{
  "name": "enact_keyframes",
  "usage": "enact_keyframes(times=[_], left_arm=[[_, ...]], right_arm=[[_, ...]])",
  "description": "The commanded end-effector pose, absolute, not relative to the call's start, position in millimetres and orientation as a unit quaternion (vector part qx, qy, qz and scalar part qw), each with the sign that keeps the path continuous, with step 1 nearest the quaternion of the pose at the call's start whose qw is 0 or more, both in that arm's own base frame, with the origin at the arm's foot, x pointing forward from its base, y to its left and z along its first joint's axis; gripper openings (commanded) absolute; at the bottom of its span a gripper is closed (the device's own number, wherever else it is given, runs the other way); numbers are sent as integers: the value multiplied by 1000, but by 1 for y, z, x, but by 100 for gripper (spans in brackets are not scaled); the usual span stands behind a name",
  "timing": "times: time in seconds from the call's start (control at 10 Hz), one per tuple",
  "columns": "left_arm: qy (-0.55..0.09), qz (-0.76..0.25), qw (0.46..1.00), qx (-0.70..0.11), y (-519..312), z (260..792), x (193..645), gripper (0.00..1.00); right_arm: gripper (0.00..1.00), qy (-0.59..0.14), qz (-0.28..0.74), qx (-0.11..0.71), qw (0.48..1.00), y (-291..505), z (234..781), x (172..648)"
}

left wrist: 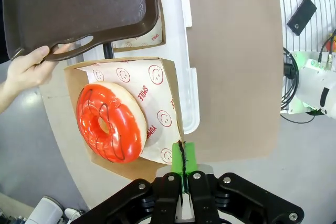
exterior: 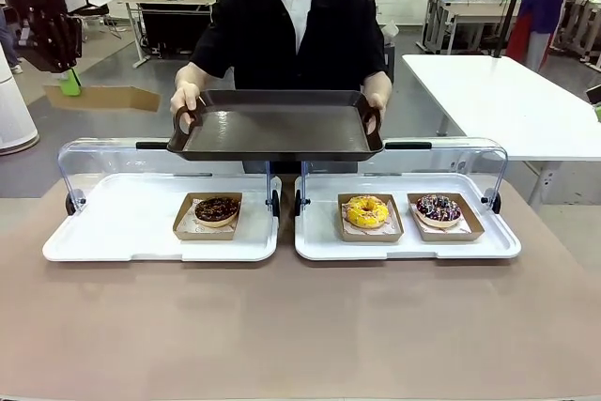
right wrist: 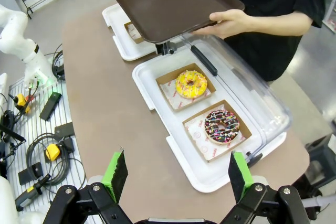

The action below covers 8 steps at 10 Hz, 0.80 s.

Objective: Provide the desired donut to the person.
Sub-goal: Place the picked Paper togo box onto the Handle tray extended by the person.

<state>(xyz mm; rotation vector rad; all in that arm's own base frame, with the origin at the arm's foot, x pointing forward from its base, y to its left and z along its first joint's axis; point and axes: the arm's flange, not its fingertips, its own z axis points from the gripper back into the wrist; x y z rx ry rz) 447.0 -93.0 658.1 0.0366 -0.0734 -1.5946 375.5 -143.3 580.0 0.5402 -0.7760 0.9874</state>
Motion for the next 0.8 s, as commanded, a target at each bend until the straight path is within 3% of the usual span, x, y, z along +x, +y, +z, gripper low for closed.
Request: enact_keyframes(times=[0.0, 0.2, 0.3, 0.7], left_arm=[[-29, -738, 674, 14, -106, 675, 473, 1], [-21, -734, 678, 30, -140, 688, 442, 1], [-9, -747, 665, 27, -158, 703, 460, 1], [-17, -768, 640, 26, -228, 719, 451, 1]], right_arm=[[100, -371, 460, 257, 765, -144, 581, 378], [100, -371, 460, 257, 765, -144, 581, 378], [100, -371, 460, 257, 765, -144, 581, 378], [100, -371, 460, 257, 765, -144, 581, 378]])
